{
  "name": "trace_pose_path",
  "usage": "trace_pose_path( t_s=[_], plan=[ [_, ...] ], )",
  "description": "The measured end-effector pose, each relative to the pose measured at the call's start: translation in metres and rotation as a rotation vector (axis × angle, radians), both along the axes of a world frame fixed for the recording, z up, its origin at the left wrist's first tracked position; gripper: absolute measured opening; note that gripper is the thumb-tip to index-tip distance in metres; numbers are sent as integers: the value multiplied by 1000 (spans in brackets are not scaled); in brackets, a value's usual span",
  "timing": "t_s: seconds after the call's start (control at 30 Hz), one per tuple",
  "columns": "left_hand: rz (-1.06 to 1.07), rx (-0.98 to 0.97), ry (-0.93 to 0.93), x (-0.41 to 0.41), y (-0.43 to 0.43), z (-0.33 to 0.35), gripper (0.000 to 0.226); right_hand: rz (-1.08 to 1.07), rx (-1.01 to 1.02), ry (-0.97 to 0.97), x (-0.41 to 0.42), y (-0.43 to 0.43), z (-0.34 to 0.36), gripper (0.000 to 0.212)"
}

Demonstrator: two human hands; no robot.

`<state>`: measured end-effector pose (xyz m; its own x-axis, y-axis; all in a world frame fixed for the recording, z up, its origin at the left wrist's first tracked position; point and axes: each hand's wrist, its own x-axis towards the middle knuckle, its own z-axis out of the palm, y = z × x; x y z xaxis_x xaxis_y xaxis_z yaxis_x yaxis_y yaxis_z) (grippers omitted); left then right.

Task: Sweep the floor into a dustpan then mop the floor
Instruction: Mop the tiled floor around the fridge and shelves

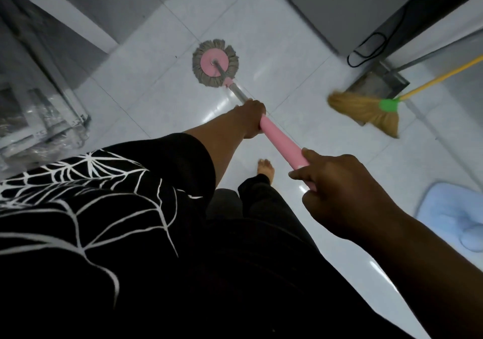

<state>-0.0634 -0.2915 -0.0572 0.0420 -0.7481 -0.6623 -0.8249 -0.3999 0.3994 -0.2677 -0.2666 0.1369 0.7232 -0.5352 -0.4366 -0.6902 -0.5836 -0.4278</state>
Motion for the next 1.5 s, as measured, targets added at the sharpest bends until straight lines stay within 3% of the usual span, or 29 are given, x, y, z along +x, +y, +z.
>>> trace_pose_path(
  t_s=[0.47,0.7,1.07,1.33,1.5],
  plan=[
    [116,-49,-50,56,-75,6,39,155,9,4,53,-114,-5,42],
    [183,-39,-33,116,-86,-2,42,238,15,75,117,-134,-12,37],
    [257,-21,-39,211,-102,-4,37,206,16,50,215,-154,-16,45],
    [304,2,-17,198,-86,-5,43,253,-8,153,209,-135,-10,33],
    [305,35,20,161,-63,1,28,268,23,190,174,-119,1,41]
  ],
)
